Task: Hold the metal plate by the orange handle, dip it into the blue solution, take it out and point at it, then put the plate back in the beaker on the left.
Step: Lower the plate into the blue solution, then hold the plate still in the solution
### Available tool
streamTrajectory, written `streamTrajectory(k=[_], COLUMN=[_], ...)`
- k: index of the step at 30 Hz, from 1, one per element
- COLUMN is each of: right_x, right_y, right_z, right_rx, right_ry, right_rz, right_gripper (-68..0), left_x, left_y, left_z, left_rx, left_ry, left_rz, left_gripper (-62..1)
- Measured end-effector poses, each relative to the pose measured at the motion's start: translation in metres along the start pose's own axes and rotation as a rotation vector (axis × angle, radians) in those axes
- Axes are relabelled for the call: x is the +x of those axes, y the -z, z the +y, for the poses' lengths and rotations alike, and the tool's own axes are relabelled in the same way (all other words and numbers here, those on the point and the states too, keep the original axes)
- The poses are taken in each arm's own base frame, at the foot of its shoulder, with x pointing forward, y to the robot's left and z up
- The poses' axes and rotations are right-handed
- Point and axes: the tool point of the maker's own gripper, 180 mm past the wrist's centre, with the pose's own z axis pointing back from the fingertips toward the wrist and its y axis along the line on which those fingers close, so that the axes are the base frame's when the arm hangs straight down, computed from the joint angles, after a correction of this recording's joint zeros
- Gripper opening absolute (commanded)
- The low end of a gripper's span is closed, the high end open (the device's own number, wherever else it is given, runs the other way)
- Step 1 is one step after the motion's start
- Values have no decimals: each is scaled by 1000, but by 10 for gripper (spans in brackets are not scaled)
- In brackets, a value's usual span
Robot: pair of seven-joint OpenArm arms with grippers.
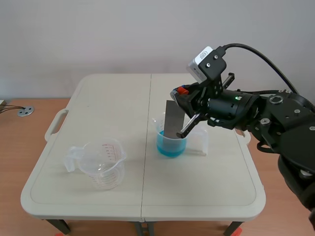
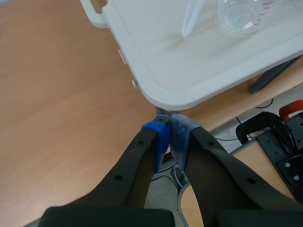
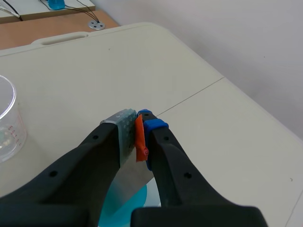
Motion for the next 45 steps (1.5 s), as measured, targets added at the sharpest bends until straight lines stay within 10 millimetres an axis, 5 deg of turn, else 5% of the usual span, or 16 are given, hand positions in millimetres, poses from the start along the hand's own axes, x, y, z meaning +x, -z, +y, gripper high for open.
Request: streamTrajectory(k=[34, 45], right_x=[1, 1], right_y=[2, 2], right_z=[1, 1], right_rx=[2, 2], right_ry=[-5, -5], right_rz=[1, 1], right_gripper=[-662, -662], left_x=[-6, -13], left_y=[0, 11], left_z=[-1, -29], left_rx=[-3, -68], left_ry=[0, 54], left_rz=[35, 68], left_gripper=[-594, -594])
